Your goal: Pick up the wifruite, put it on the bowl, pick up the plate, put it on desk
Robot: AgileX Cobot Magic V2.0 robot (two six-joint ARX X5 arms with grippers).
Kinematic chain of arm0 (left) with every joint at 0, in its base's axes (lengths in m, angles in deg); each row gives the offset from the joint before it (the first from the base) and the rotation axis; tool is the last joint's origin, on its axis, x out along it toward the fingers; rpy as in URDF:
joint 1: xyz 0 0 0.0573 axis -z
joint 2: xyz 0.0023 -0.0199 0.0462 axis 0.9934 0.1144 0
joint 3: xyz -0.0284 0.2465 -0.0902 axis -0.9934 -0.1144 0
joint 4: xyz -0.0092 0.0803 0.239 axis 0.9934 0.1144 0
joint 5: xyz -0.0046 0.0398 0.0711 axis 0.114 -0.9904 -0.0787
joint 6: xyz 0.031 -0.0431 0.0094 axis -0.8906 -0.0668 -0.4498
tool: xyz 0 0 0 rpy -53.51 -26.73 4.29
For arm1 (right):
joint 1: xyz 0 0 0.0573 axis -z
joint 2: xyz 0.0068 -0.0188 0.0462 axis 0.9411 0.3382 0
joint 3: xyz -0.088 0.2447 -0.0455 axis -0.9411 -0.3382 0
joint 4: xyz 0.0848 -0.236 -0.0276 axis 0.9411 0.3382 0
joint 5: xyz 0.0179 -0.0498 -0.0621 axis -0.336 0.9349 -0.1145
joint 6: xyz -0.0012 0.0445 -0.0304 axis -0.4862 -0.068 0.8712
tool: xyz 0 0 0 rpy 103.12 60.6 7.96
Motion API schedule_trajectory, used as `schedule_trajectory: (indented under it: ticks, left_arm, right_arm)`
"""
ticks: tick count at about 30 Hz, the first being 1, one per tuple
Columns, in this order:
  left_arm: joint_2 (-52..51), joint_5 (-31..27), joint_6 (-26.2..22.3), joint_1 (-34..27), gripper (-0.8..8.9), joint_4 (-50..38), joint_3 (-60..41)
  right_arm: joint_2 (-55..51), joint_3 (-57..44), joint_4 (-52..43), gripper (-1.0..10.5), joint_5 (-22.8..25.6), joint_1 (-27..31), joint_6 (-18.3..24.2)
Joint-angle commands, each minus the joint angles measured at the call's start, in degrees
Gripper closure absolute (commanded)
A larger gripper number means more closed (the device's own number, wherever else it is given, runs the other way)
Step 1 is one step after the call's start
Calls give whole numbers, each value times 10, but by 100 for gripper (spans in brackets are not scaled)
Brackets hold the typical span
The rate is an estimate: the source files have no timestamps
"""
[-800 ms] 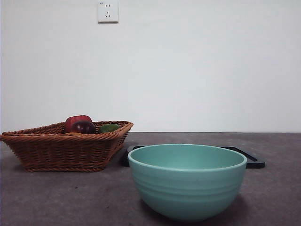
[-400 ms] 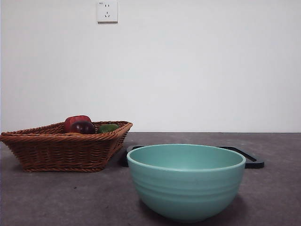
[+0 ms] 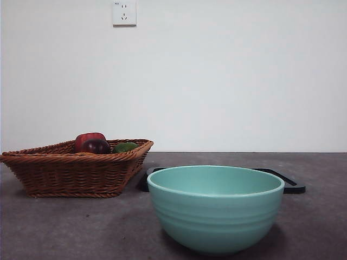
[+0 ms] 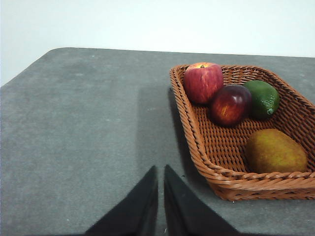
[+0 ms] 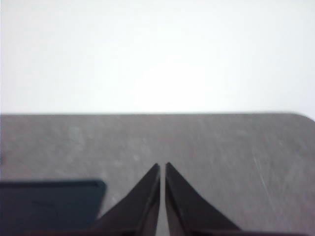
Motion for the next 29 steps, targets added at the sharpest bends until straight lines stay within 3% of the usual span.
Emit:
schedule_trajectory:
  ticks: [1,8,16,29]
  left_arm:
    - [-1,5,-9,-1,794,3,-12]
    - [-1,5,-9,-1,794,3,-12]
    - [-1,5,-9,-1,794,3,-12]
    - [-1,5,-9,-1,794,3,-12]
  right_arm:
    - [-8,-61,-21,936,-1,1,19]
    - [-42,-152,-28,936,-8,1,31]
    - [-42,-157,-20,936,-80,16,47]
    - [-42,-157,-35,936,-72,27,46]
